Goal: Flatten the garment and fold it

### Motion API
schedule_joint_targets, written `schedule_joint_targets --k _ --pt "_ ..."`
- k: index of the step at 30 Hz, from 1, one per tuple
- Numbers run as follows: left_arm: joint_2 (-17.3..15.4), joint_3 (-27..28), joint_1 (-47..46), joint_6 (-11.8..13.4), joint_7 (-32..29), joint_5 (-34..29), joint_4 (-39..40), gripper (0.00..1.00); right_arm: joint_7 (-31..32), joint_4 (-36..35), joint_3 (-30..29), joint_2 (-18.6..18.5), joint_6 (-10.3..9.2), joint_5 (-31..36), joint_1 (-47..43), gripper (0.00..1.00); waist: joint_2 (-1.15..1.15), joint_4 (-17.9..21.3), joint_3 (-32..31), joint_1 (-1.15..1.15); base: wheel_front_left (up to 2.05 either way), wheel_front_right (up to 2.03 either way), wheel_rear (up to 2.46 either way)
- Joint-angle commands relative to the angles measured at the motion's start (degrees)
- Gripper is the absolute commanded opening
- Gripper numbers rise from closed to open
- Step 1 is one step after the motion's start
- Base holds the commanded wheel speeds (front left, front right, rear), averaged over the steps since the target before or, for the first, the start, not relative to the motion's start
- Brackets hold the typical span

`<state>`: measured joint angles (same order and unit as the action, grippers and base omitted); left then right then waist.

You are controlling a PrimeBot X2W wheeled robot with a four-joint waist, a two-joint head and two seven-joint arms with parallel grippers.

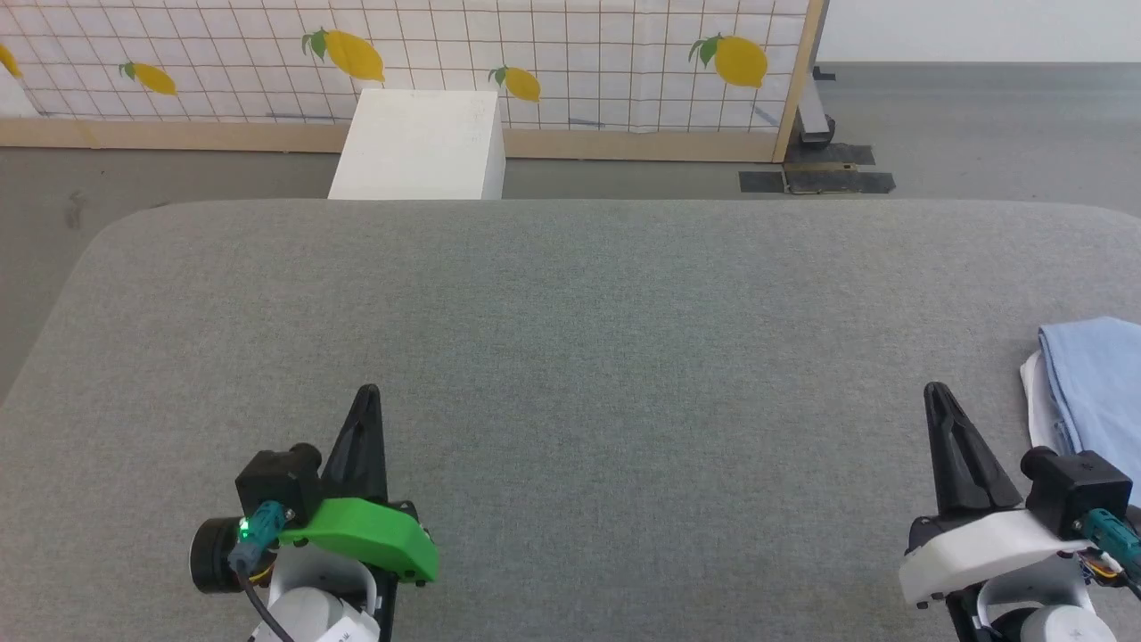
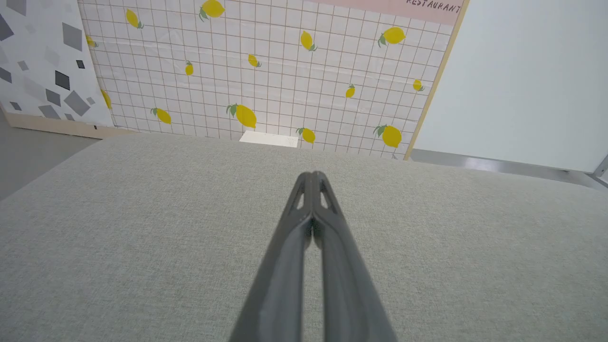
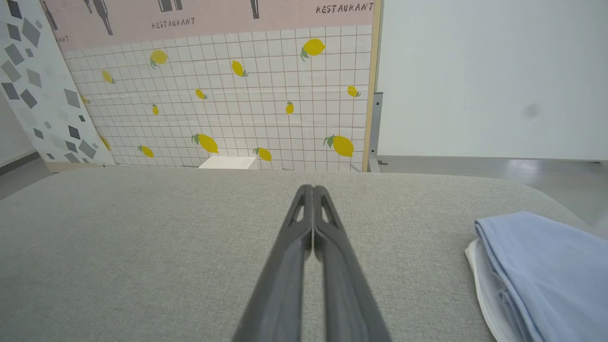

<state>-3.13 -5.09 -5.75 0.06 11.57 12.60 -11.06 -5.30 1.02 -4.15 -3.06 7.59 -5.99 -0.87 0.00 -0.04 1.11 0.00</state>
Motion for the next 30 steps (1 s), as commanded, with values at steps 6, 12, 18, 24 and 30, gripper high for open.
schedule_joint_targets --k 6,12,18,24,30 --pt "0.1 0.5 1.3 0.0 -0.9 -1.2 1.0 0.0 0.5 -0.2 0.4 0.0 -0.03 0.9 0.2 0.0 0.0 0.0 -0.1 0.0 0.0 0.0 0.0" --pt "0.1 0.8 1.6 0.0 -1.6 -2.0 1.7 0.0 0.8 -0.3 0.6 0.1 -0.03 1.2 0.3 0.0 0.0 0.0 -0.1 0.0 0.0 0.0 0.0" --pt "0.1 1.1 1.9 0.0 -2.3 -2.7 2.3 0.0 1.2 -0.3 0.9 0.1 -0.04 1.6 0.3 0.0 0.0 0.0 -0.2 0.0 0.0 0.0 0.0" --pt "0.1 1.4 2.1 0.0 -3.0 -3.4 3.0 0.0 1.5 -0.4 1.1 0.1 -0.04 1.9 0.4 0.0 0.0 0.0 -0.3 0.0 0.0 0.0 0.0" --pt "0.1 1.7 2.4 0.0 -3.7 -4.2 3.6 0.0 1.8 -0.4 1.4 0.1 -0.05 2.2 0.4 0.0 0.0 0.0 -0.3 0.0 0.0 0.0 0.0"
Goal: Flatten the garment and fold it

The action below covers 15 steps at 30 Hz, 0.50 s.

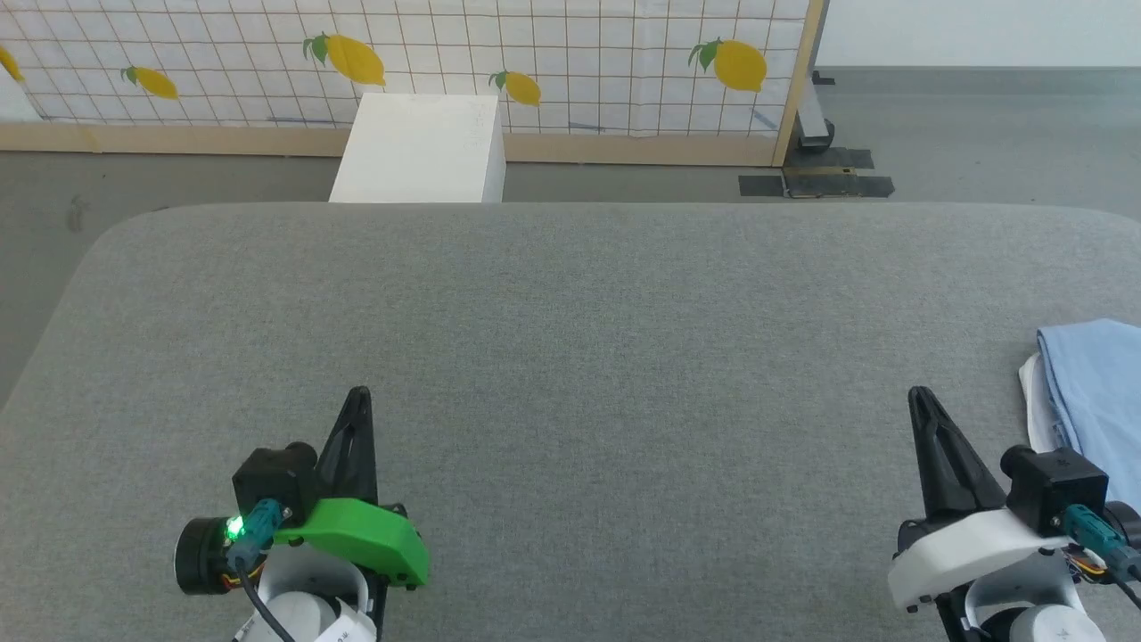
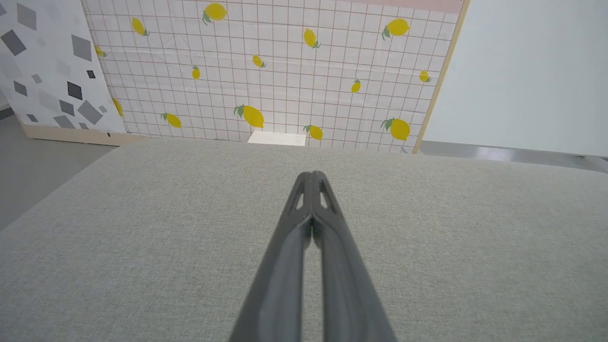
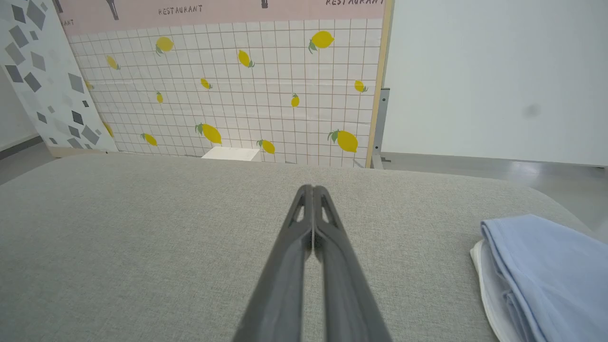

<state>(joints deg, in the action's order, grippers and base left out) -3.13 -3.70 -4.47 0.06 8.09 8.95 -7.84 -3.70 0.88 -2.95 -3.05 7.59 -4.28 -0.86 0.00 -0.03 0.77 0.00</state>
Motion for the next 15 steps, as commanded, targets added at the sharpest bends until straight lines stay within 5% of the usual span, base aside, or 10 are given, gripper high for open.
schedule_joint_targets --k 1,15 --pt "0.1 0.3 1.2 0.0 -0.3 -0.7 0.5 0.0 0.2 -0.3 0.2 0.1 -0.05 0.6 0.4 0.0 0.0 0.0 0.0 0.0 0.0 0.0 0.0" --pt "0.1 1.0 1.9 0.0 -1.9 -2.4 2.0 0.0 1.0 -0.4 0.8 0.1 -0.06 1.3 0.5 0.0 0.0 0.0 -0.2 0.0 0.0 0.0 0.0"
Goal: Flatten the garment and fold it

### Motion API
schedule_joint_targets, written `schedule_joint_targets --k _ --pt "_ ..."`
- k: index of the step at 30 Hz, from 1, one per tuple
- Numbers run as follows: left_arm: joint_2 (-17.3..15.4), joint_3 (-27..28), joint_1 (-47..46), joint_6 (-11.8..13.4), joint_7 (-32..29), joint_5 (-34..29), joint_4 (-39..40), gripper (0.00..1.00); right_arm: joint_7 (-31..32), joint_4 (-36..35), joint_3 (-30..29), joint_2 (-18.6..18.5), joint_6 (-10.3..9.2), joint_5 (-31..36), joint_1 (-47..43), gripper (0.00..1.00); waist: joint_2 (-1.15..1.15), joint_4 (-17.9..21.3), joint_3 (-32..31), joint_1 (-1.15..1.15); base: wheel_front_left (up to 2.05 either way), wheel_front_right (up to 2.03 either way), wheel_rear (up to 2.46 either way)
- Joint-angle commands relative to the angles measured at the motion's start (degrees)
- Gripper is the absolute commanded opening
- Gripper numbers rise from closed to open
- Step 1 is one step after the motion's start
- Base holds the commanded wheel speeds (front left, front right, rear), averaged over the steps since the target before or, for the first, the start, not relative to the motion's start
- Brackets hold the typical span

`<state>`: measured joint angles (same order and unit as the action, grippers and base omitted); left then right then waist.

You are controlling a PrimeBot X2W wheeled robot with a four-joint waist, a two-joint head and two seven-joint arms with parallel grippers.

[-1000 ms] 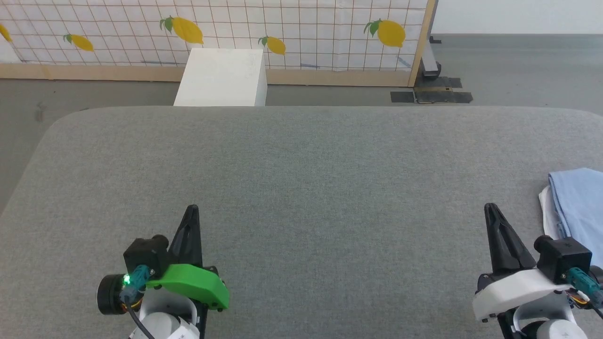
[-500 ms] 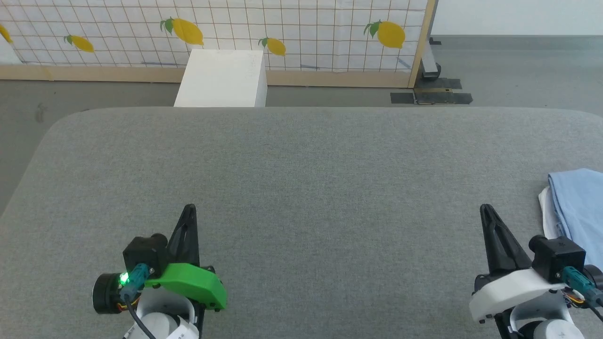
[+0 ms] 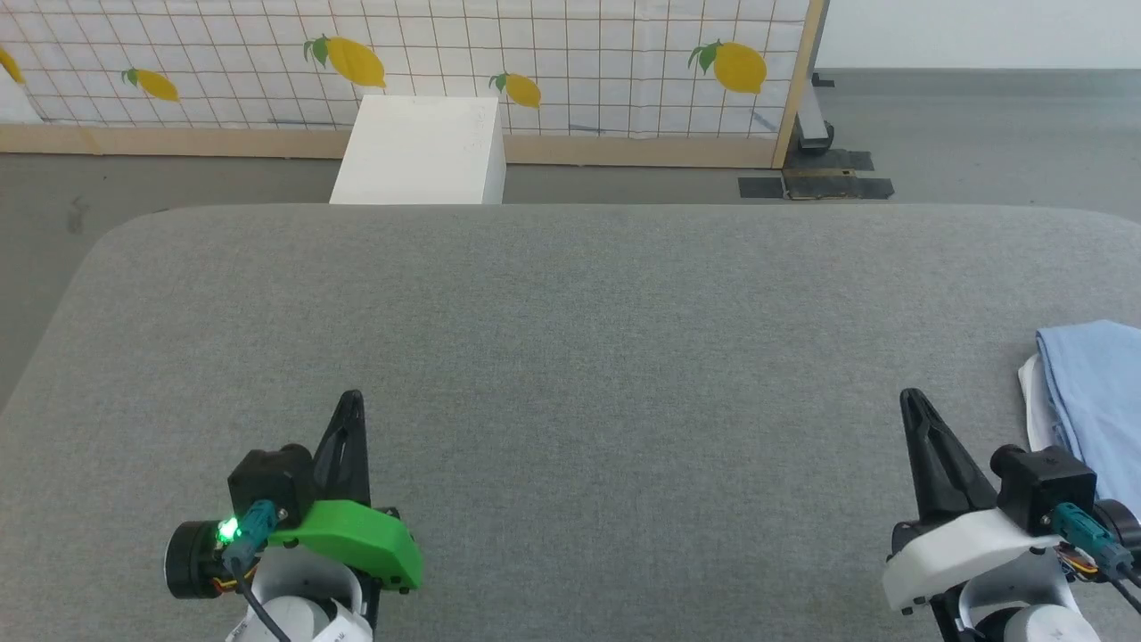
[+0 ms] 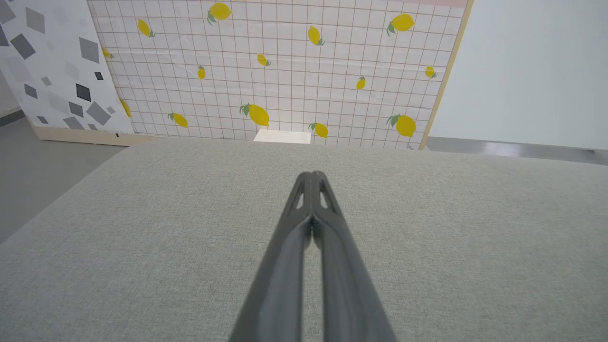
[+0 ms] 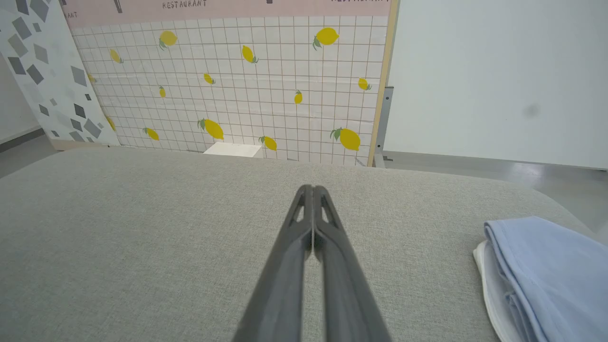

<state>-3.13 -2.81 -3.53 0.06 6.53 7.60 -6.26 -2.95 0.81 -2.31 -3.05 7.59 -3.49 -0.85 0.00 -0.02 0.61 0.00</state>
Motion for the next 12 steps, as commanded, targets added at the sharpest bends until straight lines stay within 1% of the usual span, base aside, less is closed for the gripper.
schedule_joint_targets --k 1,12 --pt "0.1 0.2 1.0 0.0 -0.5 -1.2 0.6 0.0 0.3 -0.4 0.2 0.1 -0.06 0.6 0.5 0.0 0.0 0.0 0.0 0.0 0.0 0.0 0.0" --pt "0.2 0.7 1.5 0.0 -1.8 -2.5 1.8 0.0 0.8 -0.5 0.6 0.1 -0.07 1.2 0.6 0.0 0.0 0.0 -0.1 0.0 0.0 0.0 0.0"
